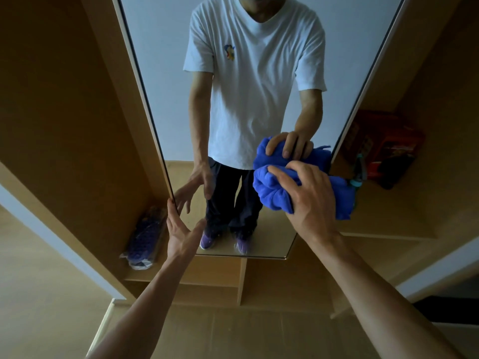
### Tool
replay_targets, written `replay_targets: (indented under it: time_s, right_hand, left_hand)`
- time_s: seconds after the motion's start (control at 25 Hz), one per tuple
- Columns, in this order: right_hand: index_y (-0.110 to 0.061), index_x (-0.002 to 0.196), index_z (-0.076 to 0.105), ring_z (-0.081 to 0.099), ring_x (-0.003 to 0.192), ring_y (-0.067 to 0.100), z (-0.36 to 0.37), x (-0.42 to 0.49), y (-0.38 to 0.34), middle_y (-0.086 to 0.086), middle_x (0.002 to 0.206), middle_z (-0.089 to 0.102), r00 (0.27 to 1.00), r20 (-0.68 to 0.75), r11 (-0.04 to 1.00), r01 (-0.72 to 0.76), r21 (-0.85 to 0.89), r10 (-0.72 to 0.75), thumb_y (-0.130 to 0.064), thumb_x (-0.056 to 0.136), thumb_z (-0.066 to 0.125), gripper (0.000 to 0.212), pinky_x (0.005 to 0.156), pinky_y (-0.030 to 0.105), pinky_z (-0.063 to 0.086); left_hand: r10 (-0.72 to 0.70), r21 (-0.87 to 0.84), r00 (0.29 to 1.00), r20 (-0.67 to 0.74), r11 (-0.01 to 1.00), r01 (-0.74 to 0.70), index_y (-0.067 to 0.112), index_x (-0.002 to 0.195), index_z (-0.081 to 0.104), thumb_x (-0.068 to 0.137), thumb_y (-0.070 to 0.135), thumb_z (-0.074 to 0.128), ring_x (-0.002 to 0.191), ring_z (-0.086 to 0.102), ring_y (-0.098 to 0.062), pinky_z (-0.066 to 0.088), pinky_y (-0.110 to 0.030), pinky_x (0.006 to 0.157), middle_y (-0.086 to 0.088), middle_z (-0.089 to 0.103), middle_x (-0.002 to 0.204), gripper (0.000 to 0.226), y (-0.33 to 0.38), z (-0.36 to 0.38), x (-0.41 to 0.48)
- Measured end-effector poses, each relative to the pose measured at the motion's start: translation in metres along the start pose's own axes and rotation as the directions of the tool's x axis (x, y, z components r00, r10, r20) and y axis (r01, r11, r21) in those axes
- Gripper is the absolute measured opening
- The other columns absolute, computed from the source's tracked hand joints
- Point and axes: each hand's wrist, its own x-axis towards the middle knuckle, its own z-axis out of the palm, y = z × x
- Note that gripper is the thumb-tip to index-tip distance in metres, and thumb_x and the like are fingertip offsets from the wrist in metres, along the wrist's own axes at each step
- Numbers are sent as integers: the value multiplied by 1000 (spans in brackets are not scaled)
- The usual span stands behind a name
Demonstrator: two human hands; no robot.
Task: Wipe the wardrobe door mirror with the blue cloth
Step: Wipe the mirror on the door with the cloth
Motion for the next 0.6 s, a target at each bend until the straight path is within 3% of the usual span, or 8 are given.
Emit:
replay_targets:
  time_s: [0.2, 0.44, 0.6]
  right_hand:
    - [-21, 133, 62, 56, 102, 31, 18, -27, 5, 9, 118, 60, 997, 48, 996, 64, -58, -62, -14, 86, 69, 47, 87, 45, 46]
    - [-20, 131, 62, 60, 101, 31, 57, -83, 3, 10, 120, 62, 939, 320, 985, 159, -70, -129, -8, 82, 76, 52, 87, 44, 52]
    - [-21, 134, 61, 59, 102, 29, 55, -86, 5, 9, 122, 61, 915, 391, 992, 119, -37, -96, -10, 85, 73, 51, 91, 41, 50]
  left_hand:
    - [14, 17, 1000, 0, 1000, -14, 38, 159, -8, 75, 51, 58, 153, 21, -32, 36, -53, 111, -3, 4, 171, 108, -3, -2, 0]
    - [17, 48, 1000, -19, 999, -16, 36, 160, -9, 94, 31, 68, 154, 18, -31, 34, -53, 114, -3, 3, 171, 101, -10, 1, 4]
    - [34, 41, 999, -8, 999, -33, 33, 160, -9, 95, 27, 69, 155, 16, -31, 30, -54, 116, -5, 2, 171, 101, -12, 0, 6]
